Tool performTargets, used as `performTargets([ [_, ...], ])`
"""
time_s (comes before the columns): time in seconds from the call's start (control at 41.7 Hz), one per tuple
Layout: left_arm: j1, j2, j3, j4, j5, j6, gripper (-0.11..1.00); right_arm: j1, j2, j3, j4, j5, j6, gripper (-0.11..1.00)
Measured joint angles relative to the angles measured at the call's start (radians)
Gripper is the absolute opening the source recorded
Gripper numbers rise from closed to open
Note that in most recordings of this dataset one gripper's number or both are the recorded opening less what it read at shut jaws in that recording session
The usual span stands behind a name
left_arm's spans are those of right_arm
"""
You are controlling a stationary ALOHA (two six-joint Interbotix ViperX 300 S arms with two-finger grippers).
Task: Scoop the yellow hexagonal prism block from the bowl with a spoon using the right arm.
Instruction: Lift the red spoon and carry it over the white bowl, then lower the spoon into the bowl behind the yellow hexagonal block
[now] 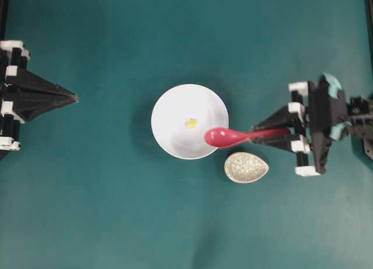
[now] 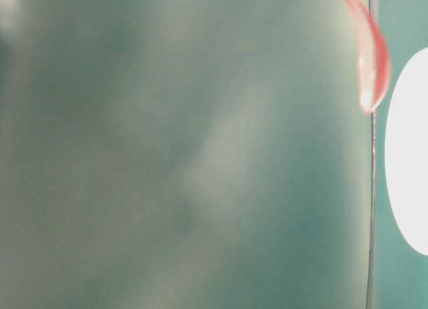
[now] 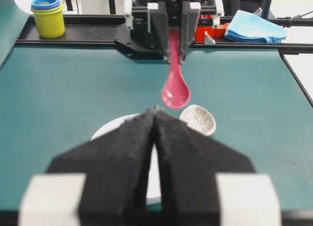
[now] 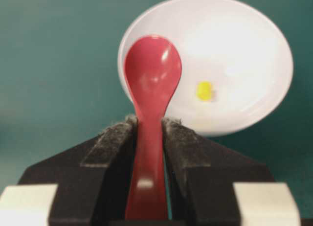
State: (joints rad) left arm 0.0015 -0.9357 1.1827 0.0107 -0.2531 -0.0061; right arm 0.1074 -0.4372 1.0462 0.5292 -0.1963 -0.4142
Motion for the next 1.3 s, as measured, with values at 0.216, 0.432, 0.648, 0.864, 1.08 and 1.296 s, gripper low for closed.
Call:
performTargets([
  [0.216,0.0,-0.006,0.0,0.0,0.006,0.0,0.02,-0.117,0.002,-0.13,-0.002,0.282,-0.006,0.25],
  [0.432,0.0,-0.008,0.0,0.0,0.008,-0.002,0.02,-0.198,0.029,-0.256,-0.017,0.522,-0.002,0.25],
  [0.648,0.002,-0.008,0.0,0.0,0.006,-0.003,0.02,-0.249,0.103,-0.337,-0.028,0.663,0.005,0.25],
  [0.864,0.002,-0.008,0.0,0.0,0.008,-0.003,0.02,-0.256,0.198,-0.419,-0.035,0.744,0.003,0.25],
  [1.08,0.0,-0.008,0.0,0.0,0.008,-0.003,0.02,-0.259,0.273,-0.497,-0.08,0.833,0.017,0.25],
  [1.296,0.0,-0.008,0.0,0.002,0.008,-0.003,0.02,-0.265,0.316,-0.552,-0.155,0.877,0.115,0.25],
])
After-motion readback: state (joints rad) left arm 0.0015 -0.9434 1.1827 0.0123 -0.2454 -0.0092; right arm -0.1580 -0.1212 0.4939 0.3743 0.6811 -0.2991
